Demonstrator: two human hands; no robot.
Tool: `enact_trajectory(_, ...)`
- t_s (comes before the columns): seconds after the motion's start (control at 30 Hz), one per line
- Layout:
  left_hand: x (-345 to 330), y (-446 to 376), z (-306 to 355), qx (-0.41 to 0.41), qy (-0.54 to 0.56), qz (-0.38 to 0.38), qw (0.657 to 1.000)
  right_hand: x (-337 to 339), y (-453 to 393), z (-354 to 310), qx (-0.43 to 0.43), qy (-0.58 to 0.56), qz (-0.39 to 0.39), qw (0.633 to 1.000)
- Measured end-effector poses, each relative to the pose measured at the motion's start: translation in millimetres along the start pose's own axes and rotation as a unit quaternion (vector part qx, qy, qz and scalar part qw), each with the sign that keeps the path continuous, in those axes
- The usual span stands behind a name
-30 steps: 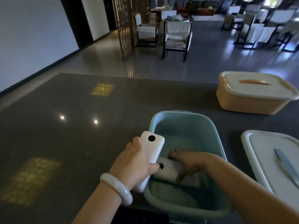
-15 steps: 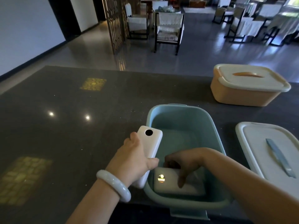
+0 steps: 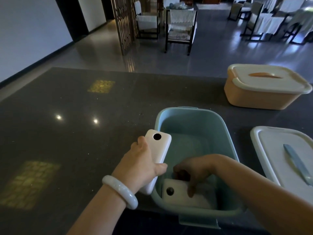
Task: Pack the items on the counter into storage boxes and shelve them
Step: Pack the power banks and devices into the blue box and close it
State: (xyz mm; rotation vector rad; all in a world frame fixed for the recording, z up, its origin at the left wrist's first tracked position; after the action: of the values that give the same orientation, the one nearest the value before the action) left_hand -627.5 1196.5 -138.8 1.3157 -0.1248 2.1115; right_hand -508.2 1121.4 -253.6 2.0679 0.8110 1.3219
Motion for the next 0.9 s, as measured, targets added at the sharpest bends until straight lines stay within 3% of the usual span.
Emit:
enact_trajectory(0.07,1.1,-1.6,-1.0,-0.002,0.002,0.002,1.000,10.6,3.4,5.4,-0.022,-0.037,0.034,0.998)
enact_trajectory(0.13,0.5,-2.4,-2.5,-0.004,0.022,-0.006,1.000,37.0,14.5,9.6,-0.020,-0.122,0.126,0.984)
enact_trajectory(0.2,2.0,-2.7,-2.0,-0.011,0.049,-0.002,0.999,58.2,29.7,9.9,0.027,-0.286,0.190,0.939)
enact_trajectory(0.3,13.9,-4.7,8.9,-0.031,0.086,0.058,0.994,65.2,44.4,-2.7,0.087,-0.463,0.197,0.860)
enact_trajectory(0.43,24.0,-10.9,32.6,-0.053,0.146,0.127,0.980,67.2,49.0,-37.1,0.185,-0.604,0.180,0.754)
enact_trajectory(0.53,19.4,-15.7,41.0,-0.077,0.184,0.089,0.976,75.0,55.7,-32.4,0.175,-0.646,0.244,0.701)
enact_trajectory(0.67,14.5,-21.6,27.9,-0.053,0.288,-0.004,0.956,71.8,63.1,-16.5,0.124,-0.637,0.287,0.705)
enact_trajectory(0.8,4.2,-21.6,19.8,-0.010,0.383,-0.034,0.923,68.7,73.1,-10.7,0.078,-0.579,0.307,0.751)
enact_trajectory(0.9,-5.6,-19.4,18.0,0.023,0.474,-0.012,0.880,74.5,86.4,-10.5,0.013,-0.451,0.384,0.805)
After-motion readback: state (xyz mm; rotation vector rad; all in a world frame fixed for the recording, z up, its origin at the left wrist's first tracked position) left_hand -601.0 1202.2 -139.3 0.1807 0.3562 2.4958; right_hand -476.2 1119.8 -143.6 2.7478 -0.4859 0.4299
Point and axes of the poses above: each hand's wrist, its own y-axis away from the middle knuckle, its own x-axis out of the back of the hand, z = x × y, the point moved 10 cm from there along -y, towards the middle knuckle, and after that the axes turned 3 degrees about y, right-handed, at the moved point
